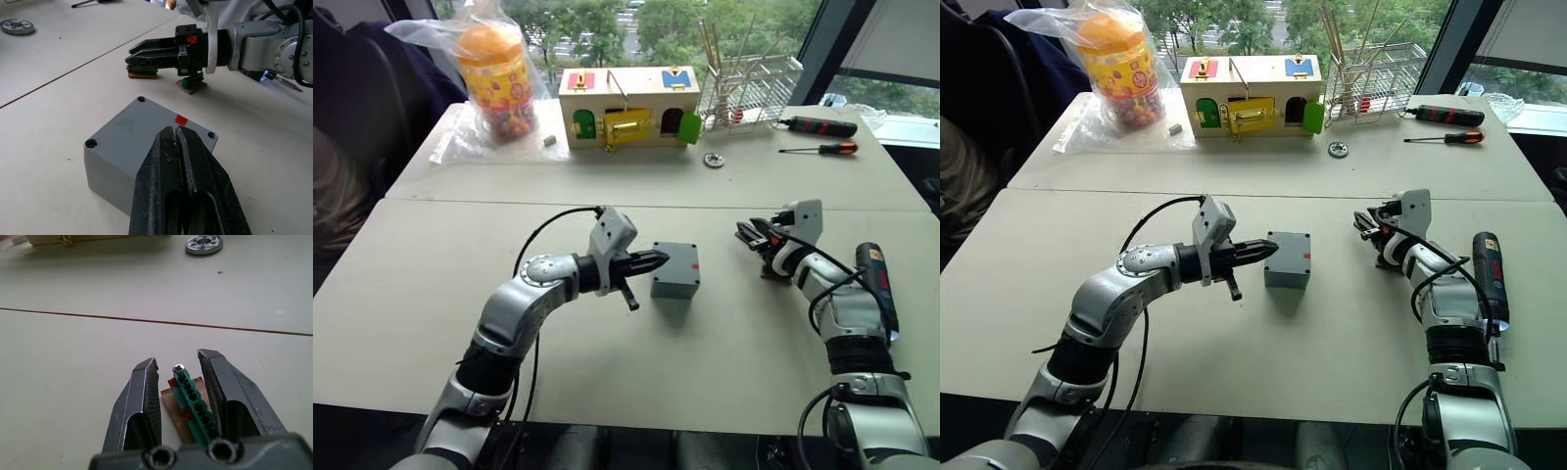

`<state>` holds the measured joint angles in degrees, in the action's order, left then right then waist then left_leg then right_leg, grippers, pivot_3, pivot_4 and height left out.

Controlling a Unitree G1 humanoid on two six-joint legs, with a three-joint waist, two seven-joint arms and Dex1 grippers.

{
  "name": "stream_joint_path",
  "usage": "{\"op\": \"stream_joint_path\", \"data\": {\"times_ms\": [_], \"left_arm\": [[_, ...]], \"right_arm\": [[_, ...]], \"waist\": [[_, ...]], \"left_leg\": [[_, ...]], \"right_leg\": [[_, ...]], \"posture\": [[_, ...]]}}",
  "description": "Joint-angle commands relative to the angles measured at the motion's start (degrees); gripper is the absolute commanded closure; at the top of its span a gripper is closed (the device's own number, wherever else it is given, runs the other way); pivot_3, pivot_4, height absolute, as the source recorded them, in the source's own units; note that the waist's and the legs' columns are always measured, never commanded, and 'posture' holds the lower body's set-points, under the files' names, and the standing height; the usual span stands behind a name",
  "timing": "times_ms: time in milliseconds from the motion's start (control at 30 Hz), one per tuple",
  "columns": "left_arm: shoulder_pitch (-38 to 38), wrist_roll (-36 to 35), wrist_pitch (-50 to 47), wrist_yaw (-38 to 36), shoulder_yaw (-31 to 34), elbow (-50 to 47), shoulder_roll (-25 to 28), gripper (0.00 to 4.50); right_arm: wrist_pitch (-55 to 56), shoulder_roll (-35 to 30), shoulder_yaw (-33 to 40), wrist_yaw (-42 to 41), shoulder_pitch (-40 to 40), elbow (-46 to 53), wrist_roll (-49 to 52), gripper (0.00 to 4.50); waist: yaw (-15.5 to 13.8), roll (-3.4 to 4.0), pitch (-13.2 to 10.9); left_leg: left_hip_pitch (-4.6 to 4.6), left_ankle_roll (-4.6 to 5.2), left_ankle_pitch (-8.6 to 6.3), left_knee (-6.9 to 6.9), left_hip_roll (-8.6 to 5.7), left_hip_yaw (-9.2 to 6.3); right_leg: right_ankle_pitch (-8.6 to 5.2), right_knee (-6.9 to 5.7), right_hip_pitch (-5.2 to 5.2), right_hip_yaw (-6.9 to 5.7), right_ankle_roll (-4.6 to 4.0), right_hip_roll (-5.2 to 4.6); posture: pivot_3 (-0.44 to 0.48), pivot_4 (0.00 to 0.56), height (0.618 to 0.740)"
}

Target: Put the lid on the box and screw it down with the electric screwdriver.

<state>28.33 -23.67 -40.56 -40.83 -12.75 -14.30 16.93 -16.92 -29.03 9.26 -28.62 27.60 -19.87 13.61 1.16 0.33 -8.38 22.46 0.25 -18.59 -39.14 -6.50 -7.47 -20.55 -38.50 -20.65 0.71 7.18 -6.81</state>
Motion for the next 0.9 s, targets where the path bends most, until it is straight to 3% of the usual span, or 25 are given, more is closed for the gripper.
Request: {"op": "stream_joint_path", "data": {"times_ms": [33, 100, 233, 267, 533, 900], "left_arm": [[0.26, 0.01, 1.14, 0.27, -0.14, -2.49, -0.04, 4.50], [0.26, 0.04, 1.11, 0.37, -0.19, -2.56, -0.07, 4.50], [0.35, 0.19, 1.15, 0.77, -0.19, -2.48, -0.24, 4.50], [0.32, 0.21, 1.15, 0.84, -0.25, -2.51, -0.25, 4.50], [0.39, 0.27, 1.16, 1.02, -0.15, -2.36, -0.31, 4.50], [-0.63, 0.43, 1.90, 0.84, -0.10, -2.25, -0.16, 4.50]], "right_arm": [[1.51, -0.10, 0.02, -0.42, 1.83, -0.17, -0.56, 3.07], [1.63, -0.14, -0.14, -0.61, 2.00, -0.51, -0.79, 3.07], [1.76, 0.03, -0.38, -0.53, 2.38, -1.28, -1.20, 4.33], [1.84, 0.02, -0.44, -0.55, 2.47, -1.43, -1.25, 4.46], [2.04, -0.33, -0.76, -0.53, 2.36, -1.10, -2.15, 4.46], [-0.67, -1.30, 1.70, -0.06, 2.55, 6.89, -0.60, 4.46]], "waist": [[0.01, 0.00, 0.00], [0.04, 0.00, 0.00], [-0.01, 0.00, 0.00], [-0.01, 0.00, 0.00], [0.01, 0.00, 0.00], [-0.02, 0.00, 0.00]], "left_leg": [[0.00, 0.00, 0.00, 0.00, 0.00, 0.00], [0.00, 0.00, 0.00, 0.00, 0.00, 0.00], [0.00, 0.00, 0.00, 0.00, 0.00, 0.00], [0.00, 0.00, 0.00, 0.00, 0.00, 0.00], [0.00, 0.00, 0.00, -0.01, 0.00, 0.00], [0.00, 0.00, 0.00, -0.01, 0.00, 0.00]], "right_leg": [[0.00, 0.00, 0.00, 0.00, 0.00, 0.00], [0.00, 0.00, 0.00, 0.00, 0.00, 0.00], [0.00, 0.00, 0.00, 0.00, 0.00, 0.00], [0.00, 0.00, 0.00, 0.00, 0.00, 0.00], [0.00, 0.00, 0.00, 0.00, 0.00, 0.00], [0.00, -0.01, -0.01, 0.00, 0.00, 0.00]], "posture": [[0.000, 0.150, 0.740], [0.000, 0.150, 0.740], [0.000, 0.150, 0.740], [0.000, 0.150, 0.740], [0.000, 0.150, 0.740], [0.000, 0.150, 0.740]]}}
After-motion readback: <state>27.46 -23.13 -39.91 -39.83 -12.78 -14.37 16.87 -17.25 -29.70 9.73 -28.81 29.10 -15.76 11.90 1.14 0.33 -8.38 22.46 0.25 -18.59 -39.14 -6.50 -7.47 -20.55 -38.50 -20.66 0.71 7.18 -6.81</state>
